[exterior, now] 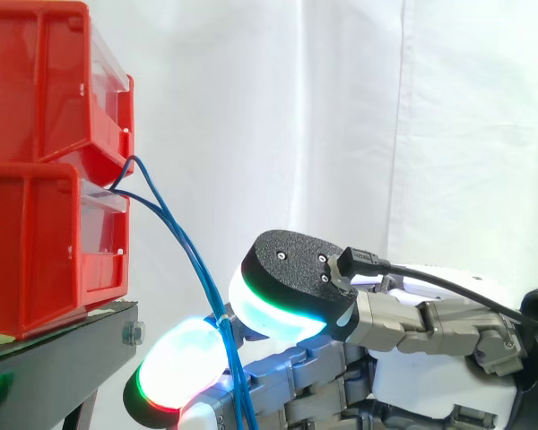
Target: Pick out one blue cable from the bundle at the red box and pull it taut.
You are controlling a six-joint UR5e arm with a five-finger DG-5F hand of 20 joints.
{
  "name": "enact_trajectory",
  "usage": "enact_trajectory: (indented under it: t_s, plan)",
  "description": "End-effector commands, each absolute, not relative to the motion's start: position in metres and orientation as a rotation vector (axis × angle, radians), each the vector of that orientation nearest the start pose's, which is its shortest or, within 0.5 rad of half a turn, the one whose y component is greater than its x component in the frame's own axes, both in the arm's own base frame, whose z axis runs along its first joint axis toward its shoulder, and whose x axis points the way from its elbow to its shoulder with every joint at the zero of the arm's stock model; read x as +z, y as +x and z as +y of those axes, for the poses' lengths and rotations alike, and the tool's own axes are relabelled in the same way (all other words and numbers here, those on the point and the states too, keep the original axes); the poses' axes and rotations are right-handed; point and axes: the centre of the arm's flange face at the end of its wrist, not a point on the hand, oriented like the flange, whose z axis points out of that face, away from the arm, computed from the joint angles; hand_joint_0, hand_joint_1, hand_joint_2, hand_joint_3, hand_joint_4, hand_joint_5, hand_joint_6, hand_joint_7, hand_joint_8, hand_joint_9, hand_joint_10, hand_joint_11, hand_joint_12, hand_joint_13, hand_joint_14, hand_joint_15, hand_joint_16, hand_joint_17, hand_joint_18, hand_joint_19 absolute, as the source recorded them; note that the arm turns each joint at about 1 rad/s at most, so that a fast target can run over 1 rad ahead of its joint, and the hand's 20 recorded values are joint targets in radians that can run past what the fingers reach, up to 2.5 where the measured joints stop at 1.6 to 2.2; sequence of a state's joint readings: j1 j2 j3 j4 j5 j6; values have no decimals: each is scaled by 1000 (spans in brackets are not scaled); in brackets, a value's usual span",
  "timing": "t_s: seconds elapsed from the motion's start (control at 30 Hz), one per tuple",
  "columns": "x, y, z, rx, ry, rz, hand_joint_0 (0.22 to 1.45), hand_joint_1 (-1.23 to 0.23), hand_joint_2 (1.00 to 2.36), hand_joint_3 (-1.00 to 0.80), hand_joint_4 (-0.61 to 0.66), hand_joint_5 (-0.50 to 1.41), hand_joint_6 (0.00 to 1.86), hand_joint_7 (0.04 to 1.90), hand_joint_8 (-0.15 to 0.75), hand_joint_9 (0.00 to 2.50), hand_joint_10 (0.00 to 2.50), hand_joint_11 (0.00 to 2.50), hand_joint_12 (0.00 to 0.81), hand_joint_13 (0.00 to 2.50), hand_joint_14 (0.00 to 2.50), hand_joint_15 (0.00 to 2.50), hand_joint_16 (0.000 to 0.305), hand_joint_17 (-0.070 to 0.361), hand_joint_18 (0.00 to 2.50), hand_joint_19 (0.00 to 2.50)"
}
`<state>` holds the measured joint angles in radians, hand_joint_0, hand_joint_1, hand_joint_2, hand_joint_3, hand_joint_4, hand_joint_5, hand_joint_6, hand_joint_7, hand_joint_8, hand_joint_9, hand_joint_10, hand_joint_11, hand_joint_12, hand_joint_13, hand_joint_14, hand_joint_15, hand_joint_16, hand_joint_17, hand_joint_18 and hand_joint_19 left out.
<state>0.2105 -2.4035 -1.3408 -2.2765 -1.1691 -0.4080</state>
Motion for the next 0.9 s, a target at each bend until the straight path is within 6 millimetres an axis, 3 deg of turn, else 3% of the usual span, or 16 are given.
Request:
enact_trajectory:
  t_s: [0.0, 0.7, 0.87]
  plan:
    - [154, 772, -11, 901, 927, 1021, 637, -601, 1011, -355, 207, -89, 503, 1059, 285, 939, 11, 282, 324, 689, 8, 214, 43, 98, 543, 371]
    - [159, 775, -14, 939, 924, 1003, 661, -624, 1018, -206, 161, -79, 501, 1236, 287, 951, 11, 322, 328, 739, 9, 243, 44, 100, 591, 391]
    - [171, 782, -14, 973, 915, 987, 658, -627, 1018, -183, 147, -77, 505, 1283, 288, 954, 14, 335, 333, 757, 9, 253, 45, 101, 615, 395]
